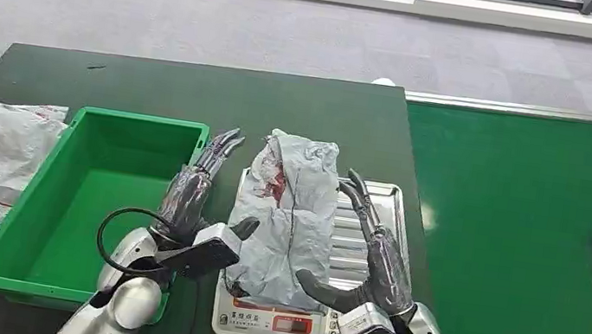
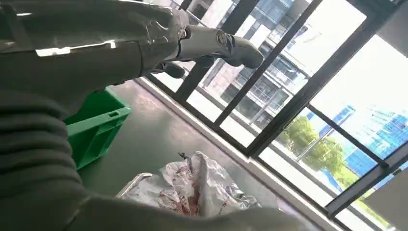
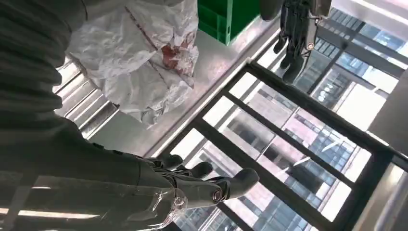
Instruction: Moved the parcel from conveyor to table for the left to box.
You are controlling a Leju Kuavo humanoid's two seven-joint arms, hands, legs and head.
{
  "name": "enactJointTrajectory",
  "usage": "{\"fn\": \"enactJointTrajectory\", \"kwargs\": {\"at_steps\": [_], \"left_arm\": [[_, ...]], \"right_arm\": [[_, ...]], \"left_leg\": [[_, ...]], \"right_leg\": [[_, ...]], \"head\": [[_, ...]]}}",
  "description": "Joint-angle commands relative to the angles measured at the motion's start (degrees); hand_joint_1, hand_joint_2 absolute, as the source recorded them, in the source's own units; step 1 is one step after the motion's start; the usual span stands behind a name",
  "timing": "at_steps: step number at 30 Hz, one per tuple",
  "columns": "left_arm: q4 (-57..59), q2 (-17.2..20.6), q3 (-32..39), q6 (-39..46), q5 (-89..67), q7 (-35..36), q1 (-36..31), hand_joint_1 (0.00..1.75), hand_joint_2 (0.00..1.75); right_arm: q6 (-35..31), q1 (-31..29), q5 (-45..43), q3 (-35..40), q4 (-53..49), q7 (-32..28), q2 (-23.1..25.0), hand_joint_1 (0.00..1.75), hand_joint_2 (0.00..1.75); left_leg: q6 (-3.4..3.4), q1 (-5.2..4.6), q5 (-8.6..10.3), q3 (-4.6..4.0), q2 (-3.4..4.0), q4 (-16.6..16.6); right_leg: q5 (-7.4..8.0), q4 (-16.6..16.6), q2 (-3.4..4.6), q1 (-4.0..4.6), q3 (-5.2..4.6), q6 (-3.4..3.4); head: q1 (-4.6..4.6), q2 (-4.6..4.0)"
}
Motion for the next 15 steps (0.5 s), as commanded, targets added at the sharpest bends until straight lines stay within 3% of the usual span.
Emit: {"fn": "enactJointTrajectory", "kwargs": {"at_steps": [1, 2, 3, 4, 6, 7, 9, 10, 15], "left_arm": [[6.24, 2.36, -3.54, -0.03, -0.39, -0.06, -3.48, 0.00, 1.75], [6.24, 2.36, -3.54, -0.03, -0.39, -0.06, -3.48, 0.00, 1.75], [10.74, 5.37, -9.67, -2.33, -9.28, -0.05, -8.80, 0.00, 1.75], [16.09, 5.06, -11.75, -3.47, -9.23, -1.08, -12.81, 0.00, 1.75], [26.22, 3.17, -15.50, -4.39, -11.19, -2.11, -20.13, 0.00, 1.75], [28.38, 2.51, -16.42, -5.58, -11.08, -2.58, -21.65, 0.00, 0.00], [31.37, 1.64, -18.66, -6.77, -11.52, -3.18, -23.13, 0.00, 0.00], [32.00, 1.78, -20.18, -7.75, -12.07, -3.26, -23.53, 0.00, 1.75], [34.02, 3.59, -23.68, -12.72, -10.82, -4.42, -24.42, 0.00, 1.75]], "right_arm": [[-0.02, 0.13, -0.11, -1.99, 0.32, 0.01, -1.77, 0.00, 1.75], [-0.02, 0.13, -0.11, -1.99, 0.32, 0.01, -1.77, 0.00, 1.75], [-1.70, 0.91, -3.08, -2.08, -0.88, -6.51, -2.16, 0.00, 1.75], [-3.43, 1.29, -4.95, -2.62, -2.71, -9.89, -2.18, 0.00, 1.75], [-7.38, 1.31, -5.12, -4.31, -6.69, -10.78, -1.28, 0.00, 1.75], [-8.05, 1.33, -5.31, -4.59, -7.82, -10.80, -1.11, 0.00, 1.75], [-10.15, 2.20, -4.42, -4.76, -9.26, -11.79, -0.67, 0.00, 1.75], [-11.79, 2.78, -3.02, -4.61, -9.79, -12.68, -0.42, 0.00, 1.75], [-15.93, 3.46, 2.43, -1.86, -7.17, -10.89, -1.15, 0.00, 1.75]], "left_leg": [[-0.01, 0.02, 0.03, 0.03, -0.09, -0.03], [-0.01, 0.01, 0.05, 0.05, -0.12, -0.07], [-0.01, 0.02, 0.06, 0.03, -0.13, -0.07], [-0.01, 0.01, 0.06, -0.02, -0.20, -0.02], [-0.02, 0.03, 0.17, -0.12, -0.58, 0.00], [-0.02, 0.04, 0.25, -0.19, -0.80, 0.01], [0.06, -0.01, 0.28, -0.24, -0.85, 0.02], [0.03, -0.02, 0.21, -0.17, -0.57, 0.02], [-0.02, -0.02, 0.21, 0.01, -0.18, -0.12]], "right_leg": [[0.00, -0.04, -0.09, 0.02, 0.06, 0.00], [0.02, -0.09, -0.11, 0.01, 0.09, 0.00], [0.02, -0.09, -0.10, 0.02, 0.08, 0.00], [-0.01, -0.01, -0.15, 0.01, 0.03, 0.00], [-0.01, -0.03, -0.53, 0.04, 0.03, 0.00], [0.00, -0.06, -0.75, 0.06, 0.03, 0.01], [0.03, -0.08, -0.83, 0.02, 0.05, 0.03], [0.04, -0.05, -0.56, 0.00, 0.05, 0.04], [0.23, -0.19, -0.20, -0.03, 0.12, 0.02]], "head": [[0.02, 0.00], [0.02, 0.00], [0.02, 0.00], [0.00, 0.00], [0.00, 0.00], [0.02, 0.02], [0.02, 0.00], [0.02, 0.00], [0.02, 0.00]]}}
